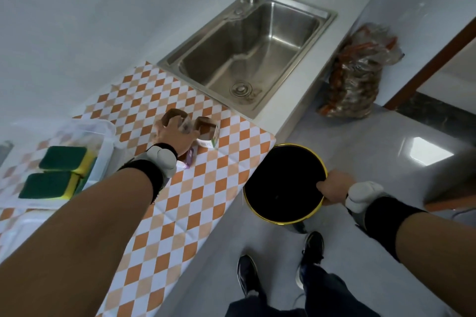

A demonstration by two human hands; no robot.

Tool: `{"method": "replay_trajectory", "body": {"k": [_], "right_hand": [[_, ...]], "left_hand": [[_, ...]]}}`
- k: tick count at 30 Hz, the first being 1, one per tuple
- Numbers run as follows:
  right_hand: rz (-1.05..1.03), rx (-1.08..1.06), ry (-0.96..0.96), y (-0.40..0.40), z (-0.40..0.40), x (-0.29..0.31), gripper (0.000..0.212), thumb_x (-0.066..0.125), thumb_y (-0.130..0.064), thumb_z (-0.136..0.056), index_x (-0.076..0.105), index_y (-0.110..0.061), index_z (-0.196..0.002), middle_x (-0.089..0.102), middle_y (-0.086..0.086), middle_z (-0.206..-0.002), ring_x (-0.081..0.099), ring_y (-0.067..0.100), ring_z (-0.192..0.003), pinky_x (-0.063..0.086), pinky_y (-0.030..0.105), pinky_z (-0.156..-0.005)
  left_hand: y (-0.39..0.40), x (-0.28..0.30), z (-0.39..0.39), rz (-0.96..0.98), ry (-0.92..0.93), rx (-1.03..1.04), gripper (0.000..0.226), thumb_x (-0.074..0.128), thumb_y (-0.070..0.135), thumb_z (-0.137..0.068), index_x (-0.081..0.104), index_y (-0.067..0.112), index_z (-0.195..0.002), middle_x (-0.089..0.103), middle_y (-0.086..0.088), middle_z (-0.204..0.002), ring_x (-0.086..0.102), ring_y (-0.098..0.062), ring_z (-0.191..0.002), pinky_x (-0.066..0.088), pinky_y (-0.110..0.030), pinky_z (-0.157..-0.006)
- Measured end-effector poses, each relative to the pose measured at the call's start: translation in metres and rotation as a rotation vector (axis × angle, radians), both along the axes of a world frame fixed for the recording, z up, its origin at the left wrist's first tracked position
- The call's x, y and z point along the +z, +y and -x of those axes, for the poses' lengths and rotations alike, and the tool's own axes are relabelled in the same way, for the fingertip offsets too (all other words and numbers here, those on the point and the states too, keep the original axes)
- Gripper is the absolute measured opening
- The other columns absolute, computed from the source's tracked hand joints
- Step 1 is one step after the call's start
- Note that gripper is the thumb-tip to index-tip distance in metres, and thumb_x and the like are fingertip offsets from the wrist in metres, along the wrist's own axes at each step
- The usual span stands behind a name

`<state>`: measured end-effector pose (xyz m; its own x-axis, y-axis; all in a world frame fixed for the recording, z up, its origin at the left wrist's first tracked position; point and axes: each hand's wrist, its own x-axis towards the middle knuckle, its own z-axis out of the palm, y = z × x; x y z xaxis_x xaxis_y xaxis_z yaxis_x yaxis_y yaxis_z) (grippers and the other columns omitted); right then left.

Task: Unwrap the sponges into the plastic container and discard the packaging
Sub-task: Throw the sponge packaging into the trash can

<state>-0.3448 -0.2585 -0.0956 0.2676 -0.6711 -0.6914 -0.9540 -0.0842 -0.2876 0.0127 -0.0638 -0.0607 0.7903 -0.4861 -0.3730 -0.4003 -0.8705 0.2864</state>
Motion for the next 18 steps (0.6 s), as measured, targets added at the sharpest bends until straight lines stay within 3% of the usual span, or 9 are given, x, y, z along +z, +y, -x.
{"method": "replay_trajectory", "body": {"k": [4,6,9,13,15,18], "right_hand": [[-0.008,0.019,-0.001,0.002,0.000,-0.002,0.024,0.054,-0.017,-0.094,0.052,-0.009,-0.072,0.072,0.027,-0.107,0.070,0.039,-0.101,0.056,0.034,-0.075],[0.014,0.001,0.009,0.003,0.000,-0.003,0.024,0.056,-0.016,-0.092,0.053,-0.010,-0.069,0.072,0.025,-0.106,0.071,0.038,-0.100,0.059,0.037,-0.080],[-0.034,-0.023,-0.006,0.006,-0.002,-0.001,0.027,0.051,-0.018,-0.095,0.053,-0.008,-0.070,0.073,0.024,-0.105,0.071,0.037,-0.095,0.049,0.031,-0.069],[0.039,-0.042,-0.003,0.008,-0.002,-0.001,0.022,0.058,-0.016,-0.089,0.052,-0.012,-0.068,0.071,0.022,-0.101,0.070,0.034,-0.090,0.060,0.043,-0.085],[0.056,-0.033,0.007,0.009,-0.003,0.002,0.022,0.057,-0.018,-0.088,0.051,-0.013,-0.067,0.071,0.022,-0.102,0.070,0.036,-0.095,0.059,0.045,-0.087],[0.055,-0.026,0.025,0.010,-0.003,0.007,0.025,0.056,-0.018,-0.090,0.049,-0.013,-0.067,0.070,0.021,-0.101,0.066,0.033,-0.083,0.059,0.041,-0.082]], "left_hand": [[-0.001,-0.009,0.007,0.082,-0.034,0.037,0.064,0.060,0.055,-0.097,0.047,0.027,-0.152,0.029,-0.016,-0.164,0.044,-0.044,-0.141,0.044,-0.053,-0.113],[-0.001,-0.015,0.011,0.080,-0.041,-0.030,0.058,0.054,0.056,-0.099,0.050,0.028,-0.150,0.026,-0.013,-0.166,0.049,-0.044,-0.138,0.045,-0.051,-0.111],[-0.005,-0.014,0.017,0.047,-0.053,-0.008,0.052,0.054,0.050,-0.101,0.054,0.030,-0.149,0.022,-0.011,-0.166,0.058,-0.041,-0.128,0.050,-0.047,-0.105],[-0.008,-0.015,0.019,0.018,-0.080,-0.056,0.030,0.048,0.043,-0.104,0.063,0.028,-0.126,0.040,-0.012,-0.156,0.060,-0.033,-0.116,0.045,-0.038,-0.096],[-0.008,-0.013,0.025,0.040,-0.088,-0.050,0.030,0.053,0.038,-0.103,0.066,0.025,-0.126,0.038,-0.009,-0.156,0.058,-0.029,-0.104,0.047,-0.037,-0.091],[-0.008,-0.014,0.034,0.079,-0.086,-0.019,0.030,0.058,0.031,-0.102,0.068,0.020,-0.129,0.029,-0.007,-0.162,0.065,-0.032,-0.110,0.053,-0.039,-0.093]]}}
